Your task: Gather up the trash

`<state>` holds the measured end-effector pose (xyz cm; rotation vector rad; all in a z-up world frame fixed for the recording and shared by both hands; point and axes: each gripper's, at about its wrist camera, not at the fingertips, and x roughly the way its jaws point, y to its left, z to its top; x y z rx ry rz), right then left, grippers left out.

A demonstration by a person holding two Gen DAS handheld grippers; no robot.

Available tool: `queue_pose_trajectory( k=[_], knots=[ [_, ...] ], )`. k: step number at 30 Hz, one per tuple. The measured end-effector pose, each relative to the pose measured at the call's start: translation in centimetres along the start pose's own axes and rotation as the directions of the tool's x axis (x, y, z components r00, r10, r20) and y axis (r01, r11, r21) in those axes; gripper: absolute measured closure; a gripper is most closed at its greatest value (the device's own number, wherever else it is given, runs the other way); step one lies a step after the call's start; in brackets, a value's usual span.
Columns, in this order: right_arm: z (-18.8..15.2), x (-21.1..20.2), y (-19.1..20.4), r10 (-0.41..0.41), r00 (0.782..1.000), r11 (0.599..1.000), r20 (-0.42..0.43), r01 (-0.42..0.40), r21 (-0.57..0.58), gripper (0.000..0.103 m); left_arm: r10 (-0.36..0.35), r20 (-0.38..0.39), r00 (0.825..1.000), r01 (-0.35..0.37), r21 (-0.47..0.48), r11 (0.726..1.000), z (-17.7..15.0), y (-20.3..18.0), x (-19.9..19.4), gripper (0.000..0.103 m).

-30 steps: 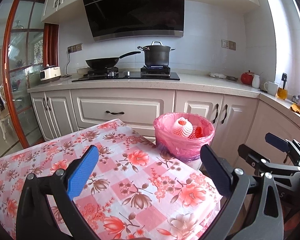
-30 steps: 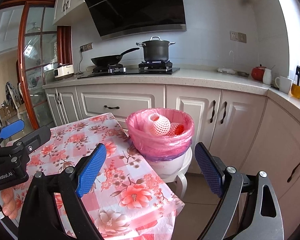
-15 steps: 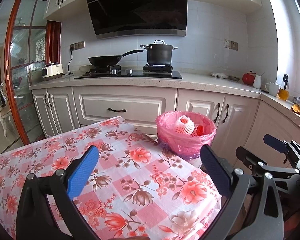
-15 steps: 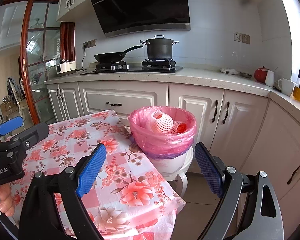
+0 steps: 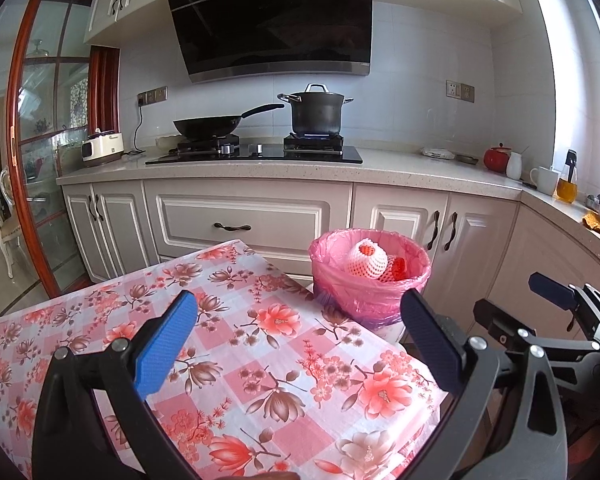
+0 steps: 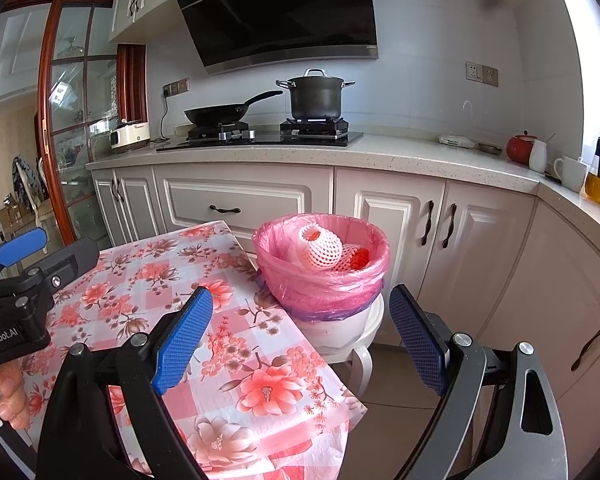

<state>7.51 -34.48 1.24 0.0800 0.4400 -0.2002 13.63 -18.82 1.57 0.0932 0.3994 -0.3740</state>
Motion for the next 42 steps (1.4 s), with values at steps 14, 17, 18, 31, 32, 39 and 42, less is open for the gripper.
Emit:
queue_pose_trajectory(
  k=[14, 17, 18, 31, 32, 39, 42],
  knots=[
    [0.3, -0.7, -0.1, 0.005, 1.000, 1.000, 0.031, -0.006, 0.015, 0.018, 0.007, 0.001, 1.000, -0.007, 0.004, 1.000, -0.2, -0.2, 0.2, 0.005],
    [0.2, -1.0, -0.3, 0.001, 0.999, 1.000, 0.051, -0.002, 0.026, 0.018, 0.011, 0.007, 1.000, -0.011, -0.002, 1.000, -0.4, -0.1, 0.3, 0.005],
    [0.2, -1.0, -0.4, -0.001, 0.998, 1.000, 0.055, -0.001, 0.027, 0.018, 0.011, 0.010, 1.000, -0.011, -0.005, 1.000, -0.5, -0.1, 0.3, 0.005],
    [-0.9, -1.2, -1.0, -0.019, 0.993, 0.999, 0.118, 0.016, 0.033, 0.018, 0.026, 0.027, 0.999, -0.026, -0.006, 1.000, -2.5, -0.2, 1.4, 0.005],
    [-1.0, -1.2, -1.0, -0.020, 0.992, 0.999, 0.124, 0.016, 0.029, 0.018, 0.028, 0.027, 0.999, -0.028, 0.000, 1.000, -2.7, -0.2, 1.5, 0.005],
    [-1.5, -1.2, -1.2, -0.011, 0.990, 1.000, 0.142, 0.008, 0.025, 0.018, 0.035, 0.033, 0.999, -0.035, 0.005, 0.999, -3.5, -0.2, 1.9, 0.005],
    [-1.6, -1.1, -1.3, -0.013, 0.990, 1.000, 0.141, 0.009, 0.025, 0.018, 0.044, 0.032, 0.999, -0.045, 0.011, 0.999, -3.8, -0.2, 2.1, 0.005]
  ],
)
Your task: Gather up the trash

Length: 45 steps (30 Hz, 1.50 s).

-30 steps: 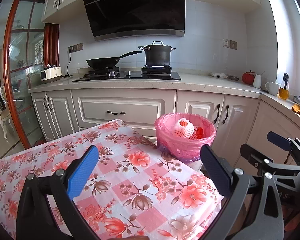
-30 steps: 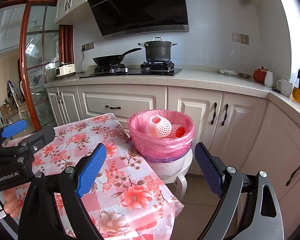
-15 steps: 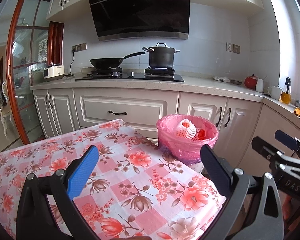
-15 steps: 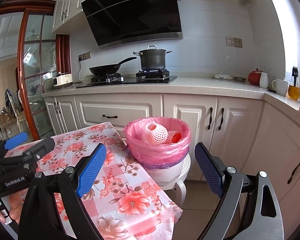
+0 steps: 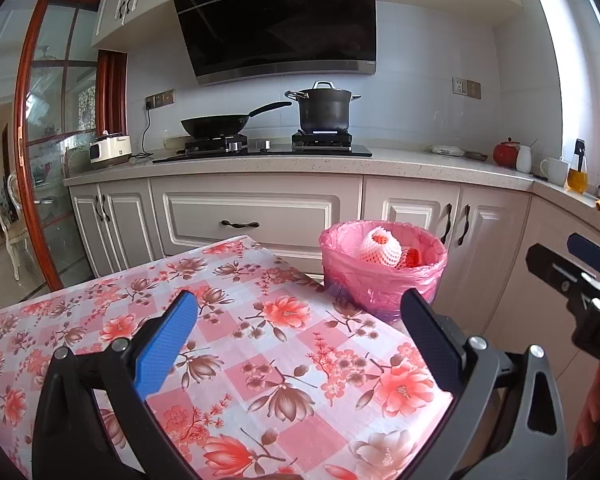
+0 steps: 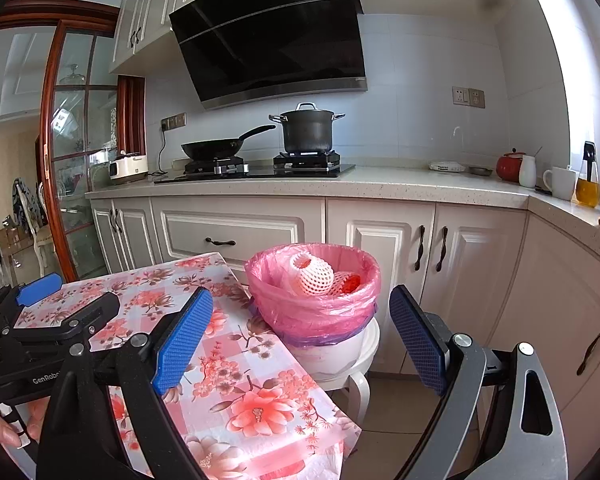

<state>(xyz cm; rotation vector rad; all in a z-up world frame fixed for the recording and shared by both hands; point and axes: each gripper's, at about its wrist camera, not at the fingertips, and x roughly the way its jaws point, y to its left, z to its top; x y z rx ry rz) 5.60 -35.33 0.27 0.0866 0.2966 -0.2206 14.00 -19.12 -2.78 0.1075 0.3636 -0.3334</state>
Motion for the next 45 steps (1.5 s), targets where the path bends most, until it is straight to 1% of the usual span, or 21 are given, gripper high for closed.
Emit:
queue_pose_trajectory(
  k=[10, 24, 45],
  knots=[
    [0.0, 0.0, 0.0, 0.001, 1.000, 1.000, 0.000, -0.001, 0.002, 0.018, 0.005, 0.001, 1.000, -0.005, 0.000, 1.000, -0.1, 0.1, 0.4, 0.005],
    [0.0, 0.0, -0.1, 0.005, 1.000, 1.000, 0.000, -0.005, 0.003, 0.018, -0.011, 0.021, 1.000, 0.012, -0.019, 1.000, -0.1, 0.2, 0.2, 0.005],
    [-1.0, 0.5, 0.0, 0.006, 1.000, 1.000, -0.012, -0.006, 0.001, 0.018, -0.025, 0.039, 0.999, 0.026, -0.038, 0.999, 0.1, 0.0, -0.4, 0.005]
  ],
)
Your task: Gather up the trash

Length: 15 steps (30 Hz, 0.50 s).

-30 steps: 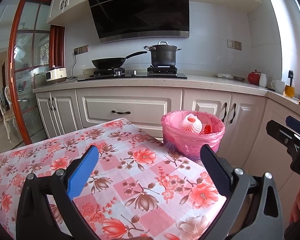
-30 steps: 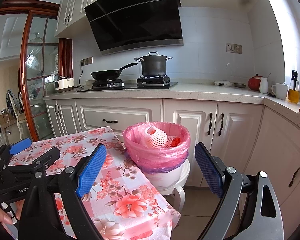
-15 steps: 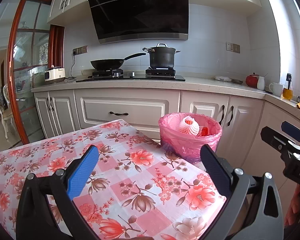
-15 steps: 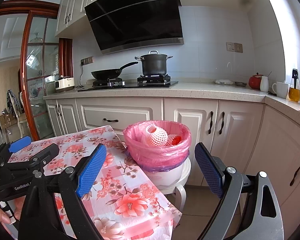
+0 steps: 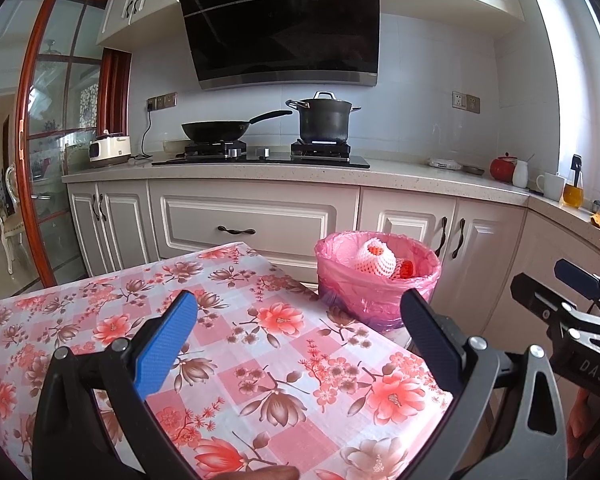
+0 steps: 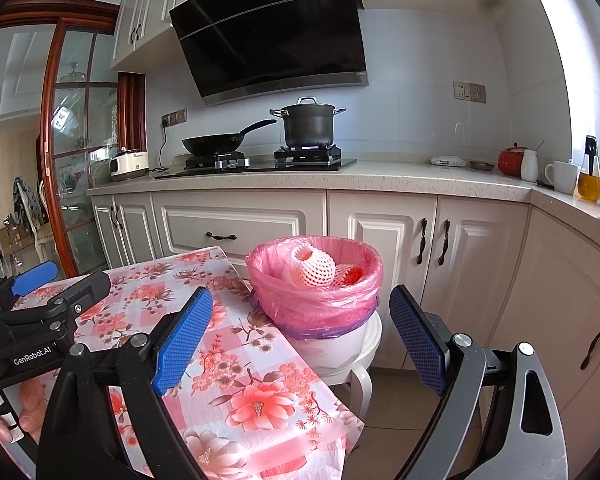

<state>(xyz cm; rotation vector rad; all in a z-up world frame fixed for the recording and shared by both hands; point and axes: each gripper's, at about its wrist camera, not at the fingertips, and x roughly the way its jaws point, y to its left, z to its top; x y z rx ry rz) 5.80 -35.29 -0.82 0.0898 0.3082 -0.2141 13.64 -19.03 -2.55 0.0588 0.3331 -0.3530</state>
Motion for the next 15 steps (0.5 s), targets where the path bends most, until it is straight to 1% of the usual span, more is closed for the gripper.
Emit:
queue_pose_trajectory(
  k=[13, 15],
  knots=[
    [-0.24, 0.14, -0.02, 0.000, 1.000, 1.000, -0.004, 0.000, -0.003, 0.018, -0.018, 0.014, 1.000, 0.018, 0.018, 1.000, -0.07, -0.55, -0.28, 0.005],
    [-0.38, 0.24, 0.02, 0.001, 1.000, 1.000, -0.008, -0.001, -0.003, 0.018, -0.006, 0.008, 1.000, 0.006, 0.011, 1.000, -0.10, -0.53, -0.13, 0.005]
  ],
)
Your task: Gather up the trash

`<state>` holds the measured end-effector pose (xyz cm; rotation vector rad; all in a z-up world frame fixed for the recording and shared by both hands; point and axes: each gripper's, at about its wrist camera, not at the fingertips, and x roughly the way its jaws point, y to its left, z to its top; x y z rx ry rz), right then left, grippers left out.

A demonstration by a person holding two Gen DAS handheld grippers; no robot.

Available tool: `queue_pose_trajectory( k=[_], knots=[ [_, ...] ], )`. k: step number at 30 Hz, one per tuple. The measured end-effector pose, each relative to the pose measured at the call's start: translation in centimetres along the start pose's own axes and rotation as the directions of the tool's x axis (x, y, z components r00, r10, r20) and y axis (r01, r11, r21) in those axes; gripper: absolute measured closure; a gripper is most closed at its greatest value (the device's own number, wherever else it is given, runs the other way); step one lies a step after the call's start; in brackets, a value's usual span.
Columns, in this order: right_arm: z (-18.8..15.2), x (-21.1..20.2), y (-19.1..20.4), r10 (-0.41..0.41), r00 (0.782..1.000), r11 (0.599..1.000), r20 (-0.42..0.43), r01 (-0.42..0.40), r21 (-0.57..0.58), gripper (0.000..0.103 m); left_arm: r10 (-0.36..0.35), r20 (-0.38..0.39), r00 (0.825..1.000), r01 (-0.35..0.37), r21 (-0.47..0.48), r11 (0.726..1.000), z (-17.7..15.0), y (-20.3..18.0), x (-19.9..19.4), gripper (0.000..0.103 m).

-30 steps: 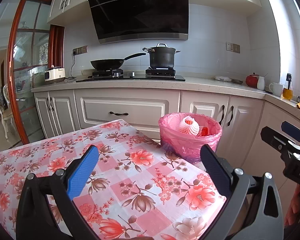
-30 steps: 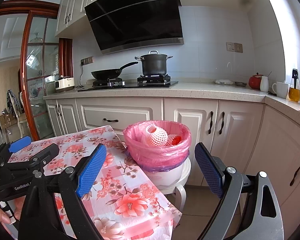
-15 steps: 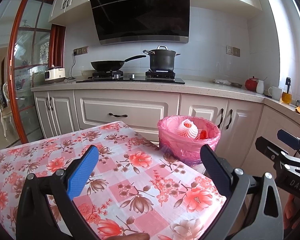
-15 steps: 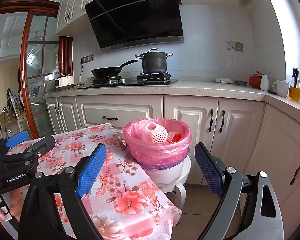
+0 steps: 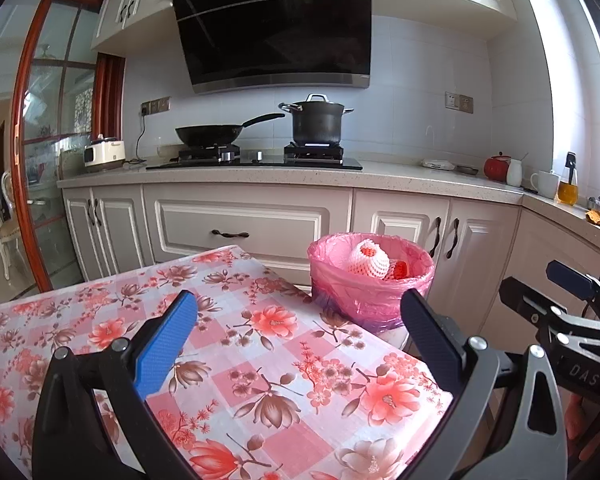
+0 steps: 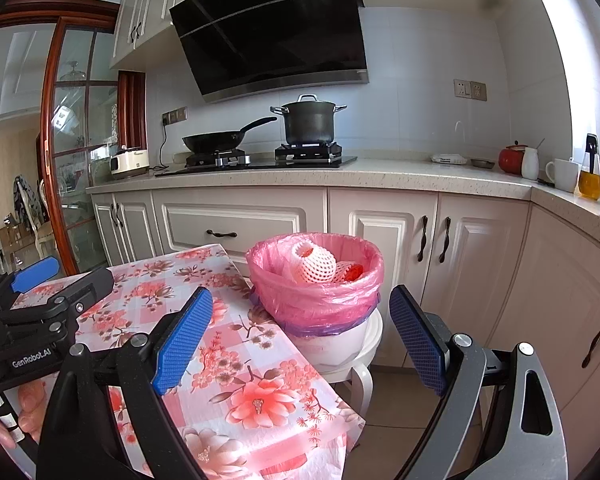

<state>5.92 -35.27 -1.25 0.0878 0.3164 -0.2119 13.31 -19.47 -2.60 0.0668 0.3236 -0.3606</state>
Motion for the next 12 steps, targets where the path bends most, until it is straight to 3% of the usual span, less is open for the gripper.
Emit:
queue_pose_trajectory(
  k=[12],
  knots=[
    [-0.20, 0.00, 0.01, 0.000, 1.000, 1.000, 0.002, 0.000, 0.008, 0.018, -0.011, 0.011, 1.000, 0.011, 0.005, 1.000, -0.20, 0.04, 0.19, 0.005]
  ],
)
